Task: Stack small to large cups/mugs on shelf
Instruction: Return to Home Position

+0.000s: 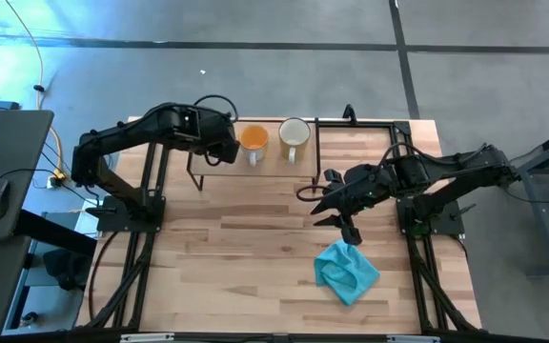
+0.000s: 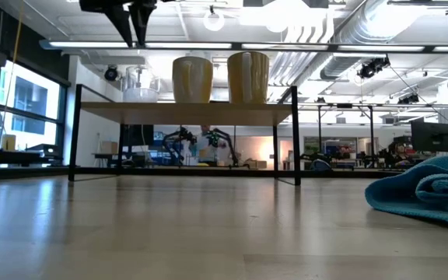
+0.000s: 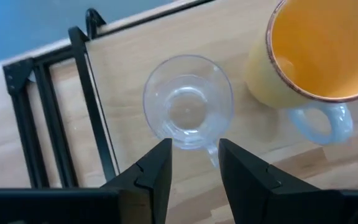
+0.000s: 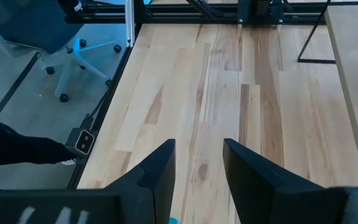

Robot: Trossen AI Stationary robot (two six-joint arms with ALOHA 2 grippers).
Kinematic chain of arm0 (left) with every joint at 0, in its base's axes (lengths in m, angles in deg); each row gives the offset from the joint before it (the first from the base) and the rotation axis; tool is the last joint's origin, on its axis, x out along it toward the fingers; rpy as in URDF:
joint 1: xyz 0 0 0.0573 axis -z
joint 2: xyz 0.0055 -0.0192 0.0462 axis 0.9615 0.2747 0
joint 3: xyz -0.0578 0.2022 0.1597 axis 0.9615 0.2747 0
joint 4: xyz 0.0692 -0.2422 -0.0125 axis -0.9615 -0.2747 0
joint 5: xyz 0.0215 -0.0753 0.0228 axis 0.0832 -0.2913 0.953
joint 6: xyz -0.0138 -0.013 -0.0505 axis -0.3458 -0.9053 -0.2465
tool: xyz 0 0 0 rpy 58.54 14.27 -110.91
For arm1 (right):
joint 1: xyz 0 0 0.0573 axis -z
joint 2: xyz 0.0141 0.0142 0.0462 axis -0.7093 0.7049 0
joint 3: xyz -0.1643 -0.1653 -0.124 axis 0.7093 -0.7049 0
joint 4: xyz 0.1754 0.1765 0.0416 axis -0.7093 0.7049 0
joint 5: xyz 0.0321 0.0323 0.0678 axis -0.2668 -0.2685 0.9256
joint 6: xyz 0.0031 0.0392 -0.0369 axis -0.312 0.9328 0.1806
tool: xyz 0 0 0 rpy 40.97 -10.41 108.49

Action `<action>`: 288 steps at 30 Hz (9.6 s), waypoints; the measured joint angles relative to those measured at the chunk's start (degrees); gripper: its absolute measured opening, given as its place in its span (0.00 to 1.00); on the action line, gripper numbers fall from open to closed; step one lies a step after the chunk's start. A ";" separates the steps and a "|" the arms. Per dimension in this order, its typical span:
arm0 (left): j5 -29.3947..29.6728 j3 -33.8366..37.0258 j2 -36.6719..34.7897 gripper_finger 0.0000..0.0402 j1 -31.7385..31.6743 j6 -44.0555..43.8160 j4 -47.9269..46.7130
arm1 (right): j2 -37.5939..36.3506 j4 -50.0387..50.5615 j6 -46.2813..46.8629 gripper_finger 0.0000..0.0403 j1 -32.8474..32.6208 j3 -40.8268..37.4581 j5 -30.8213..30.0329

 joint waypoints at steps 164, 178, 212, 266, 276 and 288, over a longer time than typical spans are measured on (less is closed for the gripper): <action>-11.64 99.21 -85.92 0.00 39.01 51.68 92.85 | -53.83 -20.81 2.57 0.31 9.75 -44.09 -22.80; -6.84 99.21 -76.99 0.00 38.97 54.97 93.24 | -52.68 -16.60 6.51 0.31 9.75 -44.09 -22.60; -35.02 99.12 -76.83 0.01 7.87 59.01 99.19 | -52.68 -16.82 6.46 0.31 9.73 -44.11 -24.50; -25.16 99.17 -85.96 0.01 9.82 53.96 108.53 | -53.20 -18.18 3.87 0.31 9.70 -44.13 -22.04; -13.14 99.17 -85.96 0.01 20.43 57.18 104.73 | -53.24 -18.10 2.82 0.31 9.70 -44.13 -22.08; -15.52 99.17 -85.94 0.01 23.67 57.53 93.70 | -53.24 -18.11 2.45 0.31 9.70 -44.13 -22.08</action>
